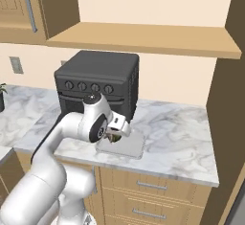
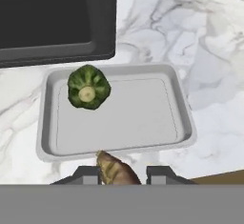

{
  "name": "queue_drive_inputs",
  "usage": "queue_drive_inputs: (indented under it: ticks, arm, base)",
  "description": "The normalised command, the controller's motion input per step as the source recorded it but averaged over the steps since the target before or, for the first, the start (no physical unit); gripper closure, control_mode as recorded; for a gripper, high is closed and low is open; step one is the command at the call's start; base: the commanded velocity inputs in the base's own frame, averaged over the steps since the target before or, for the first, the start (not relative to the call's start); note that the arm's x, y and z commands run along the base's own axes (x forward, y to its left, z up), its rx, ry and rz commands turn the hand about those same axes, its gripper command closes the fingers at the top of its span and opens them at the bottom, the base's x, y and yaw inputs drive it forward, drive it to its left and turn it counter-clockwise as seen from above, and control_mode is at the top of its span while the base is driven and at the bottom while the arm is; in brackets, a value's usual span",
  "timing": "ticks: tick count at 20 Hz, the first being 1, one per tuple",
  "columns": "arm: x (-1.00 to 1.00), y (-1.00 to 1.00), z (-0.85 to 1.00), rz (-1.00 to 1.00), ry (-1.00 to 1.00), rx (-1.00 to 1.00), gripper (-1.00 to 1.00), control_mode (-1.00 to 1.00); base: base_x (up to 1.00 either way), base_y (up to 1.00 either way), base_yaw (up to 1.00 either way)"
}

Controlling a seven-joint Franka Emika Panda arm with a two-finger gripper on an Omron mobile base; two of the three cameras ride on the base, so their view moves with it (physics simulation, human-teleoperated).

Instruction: Take the mushroom and broccoli out of the freezer and place them in the tupperware container on the counter. Then put the tupperware containing the vegetables back in the freezer.

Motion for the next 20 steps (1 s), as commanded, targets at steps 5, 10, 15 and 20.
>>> queue_drive_inputs:
  ticks: [5, 10, 15, 20]
  arm:
    - [0.26, -0.26, -0.49, 0.00, 0.06, 0.05, 1.00, -1.00]
    - [0.34, -0.05, -0.10, 0.00, 0.00, 0.00, 1.00, -1.00]
    - [0.29, -0.10, -0.28, 0.00, 0.02, 0.00, 1.00, -1.00]
    - [0.16, -0.31, -0.32, 0.00, 0.01, 0.00, 1.00, -1.00]
  base:
    - [0.00, 0.00, 0.00]
    - [0.00, 0.00, 0.00]
    - [0.00, 0.00, 0.00]
    - [0.00, 0.00, 0.00]
